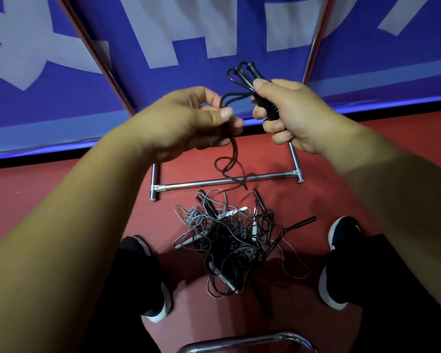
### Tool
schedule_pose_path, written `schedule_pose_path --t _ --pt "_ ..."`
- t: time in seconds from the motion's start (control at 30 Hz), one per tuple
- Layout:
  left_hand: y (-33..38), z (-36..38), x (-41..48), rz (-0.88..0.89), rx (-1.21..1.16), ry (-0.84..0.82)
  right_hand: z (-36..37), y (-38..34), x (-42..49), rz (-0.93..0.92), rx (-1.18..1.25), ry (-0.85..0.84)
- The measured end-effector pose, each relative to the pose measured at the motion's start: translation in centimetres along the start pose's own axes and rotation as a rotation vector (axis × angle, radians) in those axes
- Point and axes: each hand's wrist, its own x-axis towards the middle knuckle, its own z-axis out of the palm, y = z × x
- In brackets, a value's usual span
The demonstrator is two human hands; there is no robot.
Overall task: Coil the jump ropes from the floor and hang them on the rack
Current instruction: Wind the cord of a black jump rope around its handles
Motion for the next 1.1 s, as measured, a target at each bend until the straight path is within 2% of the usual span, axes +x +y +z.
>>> schedule_pose_path --t 0.07,0.2,0.3,0.37,0.43,0.57,0.67,0.77,0.87,1.03,1.1 --pt "0.1 -0.4 -0.4 0.026 0.138 -0.112 -0.2 -0.1 0.0 0.001 0.004 0.000" --pt "0.1 0.5 -0.7 0.061 0.393 -0.058 0.2 -0.2 -0.2 0.015 -0.006 -0.032" --pt "-0.4 1.5 -0.5 0.074 0.693 0.053 0.3 -0.3 -0.4 0.039 -0.001 -0.072" --pt "-1.3 1.6 0.3 0.084 0.944 0.178 0.3 -0.3 -0.5 0.060 0.005 -0.111" --pt "-2.3 1.3 1.1 0.110 1.073 0.320 0.5 -0.3 -0.7 0.085 0.028 -0.146" --pt "-3.1 0.8 2.0 0.034 1.042 0.450 0.6 -0.3 -0.6 0.114 0.119 -0.162" --pt "-3.6 0.3 2.4 -0.066 1.079 0.415 0.6 -0.3 -0.6 0.114 0.202 -0.141" --pt "-4.9 -0.6 2.8 -0.184 1.219 0.369 0.3 -0.6 -0.6 0.091 0.355 -0.101" --pt "-6.4 -1.7 2.7 -0.325 1.130 0.373 -0.3 -0.7 0.0 0.060 0.544 -0.021" --pt "-6.7 -3.0 2.8 -0.280 1.168 0.673 -1.5 -0.4 0.5 0.039 0.871 0.092" --pt "-6.5 -3.0 2.5 -0.310 1.198 0.733 -1.9 -0.4 0.6 0.026 0.952 0.112"
